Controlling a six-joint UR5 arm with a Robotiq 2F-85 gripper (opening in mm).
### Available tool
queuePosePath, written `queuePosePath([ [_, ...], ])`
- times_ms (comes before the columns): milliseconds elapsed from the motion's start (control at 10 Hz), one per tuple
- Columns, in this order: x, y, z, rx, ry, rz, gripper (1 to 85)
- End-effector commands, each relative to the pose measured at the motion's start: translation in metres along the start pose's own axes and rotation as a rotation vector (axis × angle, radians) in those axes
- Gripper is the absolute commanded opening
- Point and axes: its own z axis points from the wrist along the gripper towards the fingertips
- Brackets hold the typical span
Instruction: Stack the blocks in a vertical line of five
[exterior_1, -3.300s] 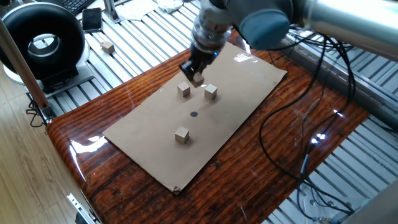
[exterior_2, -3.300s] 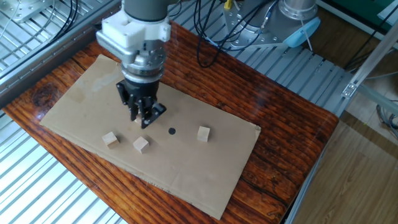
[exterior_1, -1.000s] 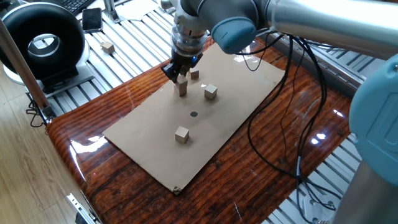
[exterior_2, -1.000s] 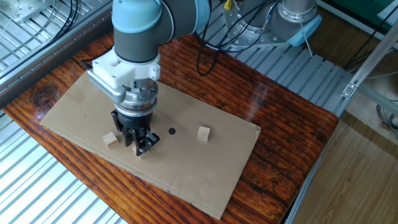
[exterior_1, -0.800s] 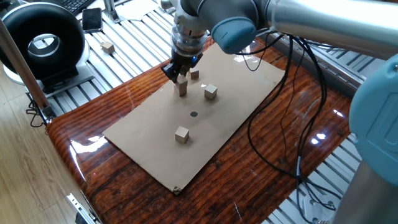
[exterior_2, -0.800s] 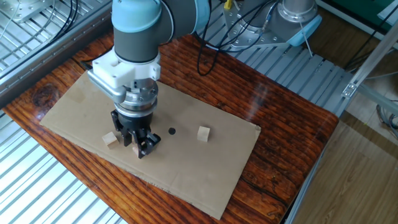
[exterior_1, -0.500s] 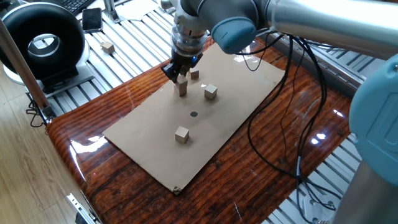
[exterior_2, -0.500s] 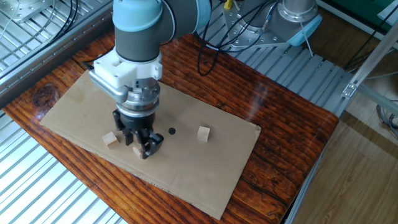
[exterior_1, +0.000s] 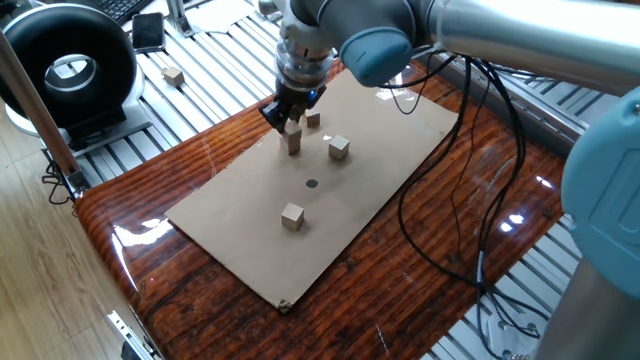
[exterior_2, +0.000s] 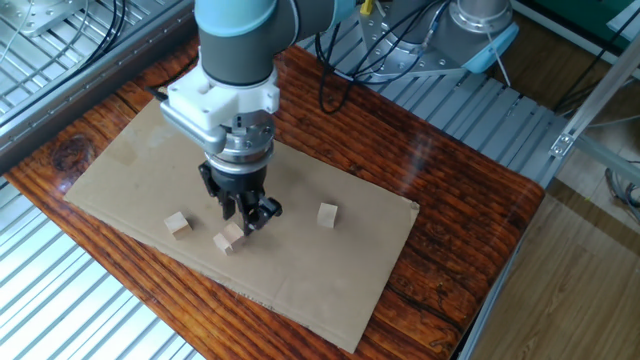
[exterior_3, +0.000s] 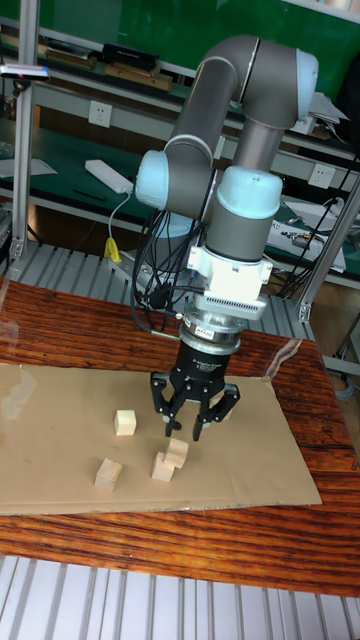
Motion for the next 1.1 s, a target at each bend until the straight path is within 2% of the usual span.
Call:
queuePosePath([
  [0, 0.002, 0.001, -0.005, 0.002, -0.007, 0.015, 39.0],
  [100, 0.004, 0.011, -0.005, -0.037, 0.000, 0.048, 35.3],
  [200, 0.007, 0.014, -0.005, -0.043, 0.010, 0.065, 27.7],
  [400, 0.013, 0.019, -0.003, -0.051, 0.023, 0.105, 7.0],
  [500, 0.012, 0.025, 0.002, -0.064, 0.017, 0.115, 1.0],
  [800, 0.007, 0.031, 0.012, -0.073, -0.002, 0.118, 1.0],
  [1000, 0.002, 0.027, 0.018, -0.059, -0.017, 0.110, 1.0],
])
